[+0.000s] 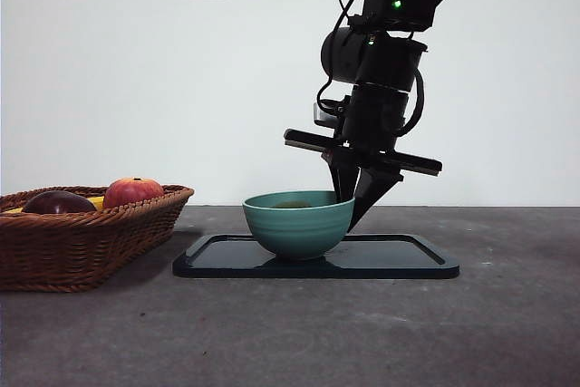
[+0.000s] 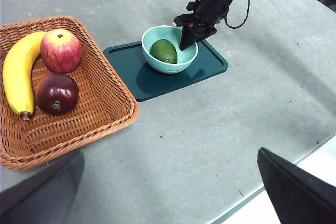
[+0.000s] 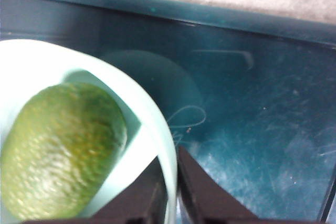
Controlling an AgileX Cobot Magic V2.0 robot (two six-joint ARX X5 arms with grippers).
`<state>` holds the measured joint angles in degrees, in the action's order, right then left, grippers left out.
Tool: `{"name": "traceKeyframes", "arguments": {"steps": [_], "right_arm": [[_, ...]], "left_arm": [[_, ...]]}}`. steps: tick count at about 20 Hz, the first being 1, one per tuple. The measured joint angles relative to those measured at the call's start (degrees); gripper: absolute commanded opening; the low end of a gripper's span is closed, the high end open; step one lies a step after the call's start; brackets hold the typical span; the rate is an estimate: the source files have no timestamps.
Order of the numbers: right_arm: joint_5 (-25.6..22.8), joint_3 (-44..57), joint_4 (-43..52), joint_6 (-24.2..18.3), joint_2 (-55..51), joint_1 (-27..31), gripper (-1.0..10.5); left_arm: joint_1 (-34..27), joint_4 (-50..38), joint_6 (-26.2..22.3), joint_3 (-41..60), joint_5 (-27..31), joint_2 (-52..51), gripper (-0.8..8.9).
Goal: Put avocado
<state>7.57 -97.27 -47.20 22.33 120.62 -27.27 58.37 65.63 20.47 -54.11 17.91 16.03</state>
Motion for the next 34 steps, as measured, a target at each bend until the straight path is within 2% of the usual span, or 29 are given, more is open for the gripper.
{"name": "traceKeyframes", "arguments": {"steps": [3, 5, 6, 7, 11, 14, 17, 21, 24, 28, 34], "right_arm": [[-0.07, 0.00, -0.13, 0.02, 0.00, 0.00, 0.6], [-1.38, -0.20, -1.22, -0.02, -0.02, 0.24, 3.6], [-1.79, -0.59, -2.56, -0.02, -0.20, 0.46, 4.8], [-2.01, -0.96, -3.56, -0.04, -0.94, 0.72, 5.1], [-8.72, -1.60, -11.43, -2.82, -12.85, -0.11, 5.9], [-18.01, -1.46, -21.29, -4.50, -20.87, -3.30, 5.9], [-21.27, 1.95, -25.33, -4.55, -29.94, -6.99, 5.9], [-21.29, 14.19, -22.91, -4.55, -45.55, -13.35, 5.9], [-21.18, 26.25, -16.76, -4.24, -59.47, -19.56, 5.9], [-22.53, 38.80, -11.96, -0.94, -75.30, -26.47, 5.9], [-22.56, 48.37, -11.82, 2.01, -88.98, -30.12, 5.9]], "left_arm": [[0.00, -0.04, 0.00, 0.00, 0.00, 0.00, 5.30], [0.00, -0.26, 0.00, 0.00, 0.00, 0.00, 5.30], [0.00, -0.26, 0.00, 0.00, 0.00, 0.00, 5.30], [0.00, -0.26, 0.00, 0.00, 0.00, 0.00, 5.30], [0.00, -0.24, 0.00, 0.00, 0.00, 0.00, 5.30], [0.00, -0.24, 0.00, 0.00, 0.00, 0.00, 5.30], [0.02, -0.24, 0.00, 0.00, 0.00, 0.00, 5.30], [0.00, -0.24, 0.00, 0.00, 0.02, 0.00, 5.30], [0.00, -0.24, 0.00, 0.00, 0.00, 0.00, 5.30], [0.00, -0.22, 0.00, 0.00, 0.00, 0.00, 5.30], [0.00, -0.26, 0.00, 0.00, 0.00, 0.00, 5.30]]}}
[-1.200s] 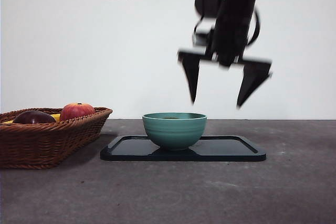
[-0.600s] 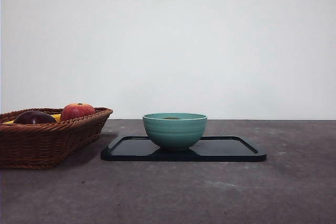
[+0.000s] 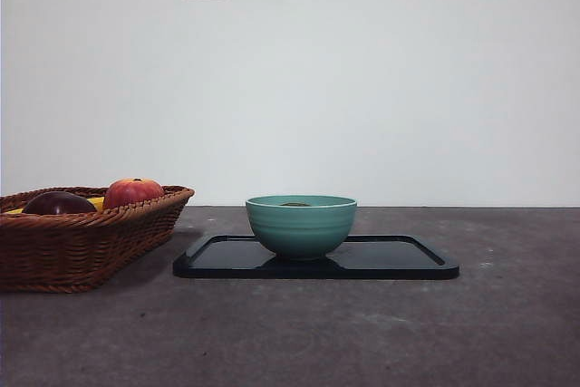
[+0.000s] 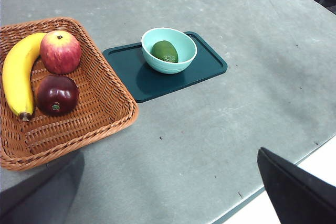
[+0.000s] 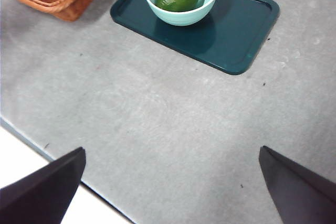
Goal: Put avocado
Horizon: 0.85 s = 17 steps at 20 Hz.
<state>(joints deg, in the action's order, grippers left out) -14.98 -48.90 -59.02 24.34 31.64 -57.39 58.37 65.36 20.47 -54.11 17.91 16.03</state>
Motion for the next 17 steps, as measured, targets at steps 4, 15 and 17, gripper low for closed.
{"name": "traceKeyframes", "arguments": {"steps": [4, 15, 17], "right_arm": [[-0.04, 0.42, 0.13, 0.17, -4.63, 0.00, 5.9], [-0.48, 0.42, 0.13, 0.61, -5.75, 0.00, 0.0], [-2.19, 0.42, 0.13, 0.59, -5.75, 0.00, 0.1]], "left_arm": [[0.00, 0.02, 0.00, 0.00, 0.02, 0.00, 5.29], [0.00, 1.03, -0.02, 0.00, 0.00, 0.00, 0.20], [0.00, 1.31, 0.02, 0.00, 0.02, 0.00, 0.17]]}}
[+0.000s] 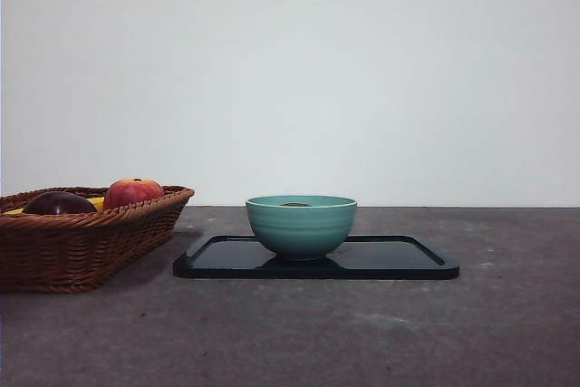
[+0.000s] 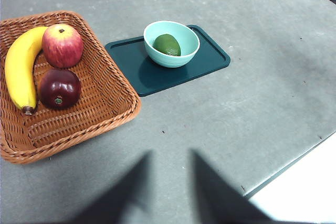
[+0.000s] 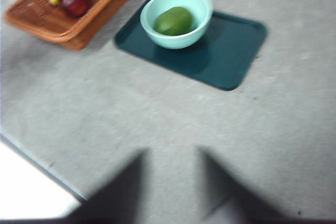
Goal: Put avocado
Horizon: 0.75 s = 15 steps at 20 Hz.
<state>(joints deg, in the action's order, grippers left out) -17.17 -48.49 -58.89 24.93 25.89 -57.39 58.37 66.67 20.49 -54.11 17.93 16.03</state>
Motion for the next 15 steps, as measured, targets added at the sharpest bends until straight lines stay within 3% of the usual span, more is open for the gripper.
{"name": "traceKeyframes", "arguments": {"steps": [13, 15], "right_arm": [[-0.66, 0.00, 0.00, 0.02, 0.00, 0.00, 0.1], [-0.66, 0.00, 0.02, 0.02, 0.00, 0.00, 0.1]], "left_arm": [[-0.26, -0.04, -0.02, 0.00, 0.00, 0.00, 0.19], [-4.79, -0.02, -0.02, 0.00, -0.09, 0.00, 0.19]]}}
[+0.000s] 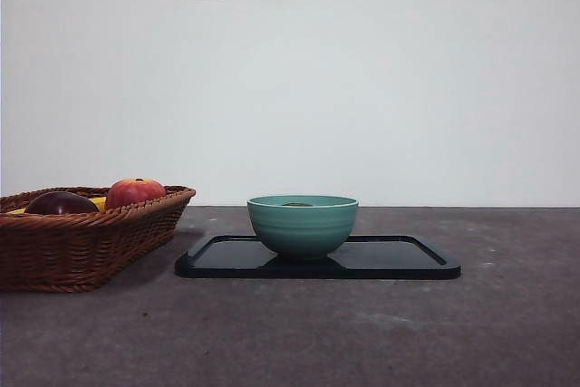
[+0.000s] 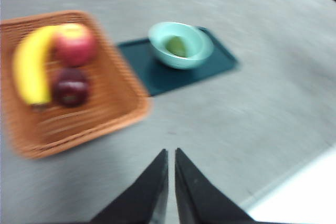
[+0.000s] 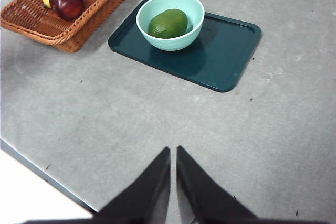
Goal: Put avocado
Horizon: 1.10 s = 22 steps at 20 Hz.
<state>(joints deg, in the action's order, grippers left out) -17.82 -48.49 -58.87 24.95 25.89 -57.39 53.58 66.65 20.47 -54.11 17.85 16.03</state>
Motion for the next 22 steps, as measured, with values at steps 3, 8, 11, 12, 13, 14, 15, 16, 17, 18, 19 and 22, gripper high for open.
{"name": "traceKeyframes", "arguments": {"steps": [3, 8, 11, 12, 13, 14, 15, 16, 17, 18, 19, 22], "right_arm": [[0.00, 0.00, 0.00, 0.00, 0.00, 0.00, 0.1], [0.00, 0.00, -0.02, 0.00, 0.00, 0.00, 0.1], [0.00, 0.00, 0.00, 0.00, 0.00, 0.00, 0.1], [-0.02, 0.00, -0.02, 0.00, 0.00, 0.00, 0.1], [0.00, 0.00, -0.02, 0.00, 0.00, 0.00, 0.1], [0.00, 0.00, 0.00, 0.00, 0.00, 0.00, 0.1], [0.00, 0.00, -0.02, 0.00, 0.00, 0.00, 0.1], [-0.02, 0.00, 0.00, 0.00, 0.00, 0.00, 0.1], [-0.02, 0.00, 0.00, 0.00, 0.00, 0.00, 0.1], [-0.02, 0.00, -0.02, 0.00, 0.00, 0.00, 0.1], [-0.02, 0.00, 0.00, 0.00, 0.00, 0.00, 0.1], [-0.02, 0.00, -0.02, 0.00, 0.00, 0.00, 0.1]], "left_arm": [[-11.15, -0.02, 0.00, 0.00, -0.02, 0.04, 0.19], [-31.98, -12.09, -9.66, 6.80, 1.16, 0.02, 0.19], [-39.10, -25.94, -15.54, 15.06, -6.69, 0.02, 0.19], [-40.81, -30.64, -16.63, 18.08, -10.16, 0.02, 0.19], [-42.62, -35.52, -17.20, 21.42, -14.14, 0.02, 0.19], [-44.50, -39.52, -17.66, 24.72, -18.03, 0.00, 0.19], [-46.77, -43.56, -17.90, 28.39, -22.01, -0.33, 0.19], [-48.46, -46.49, -17.92, 31.15, -24.28, -0.57, 0.19], [-50.10, -49.96, -17.90, 34.07, -25.53, -0.83, 0.19], [-51.23, -52.52, -17.90, 36.33, -25.64, -1.29, 0.19], [-52.43, -54.90, -17.90, 38.88, -25.59, -2.08, 0.19], [-53.86, -58.10, -17.90, 44.96, -23.41, -5.46, 0.19]]}}
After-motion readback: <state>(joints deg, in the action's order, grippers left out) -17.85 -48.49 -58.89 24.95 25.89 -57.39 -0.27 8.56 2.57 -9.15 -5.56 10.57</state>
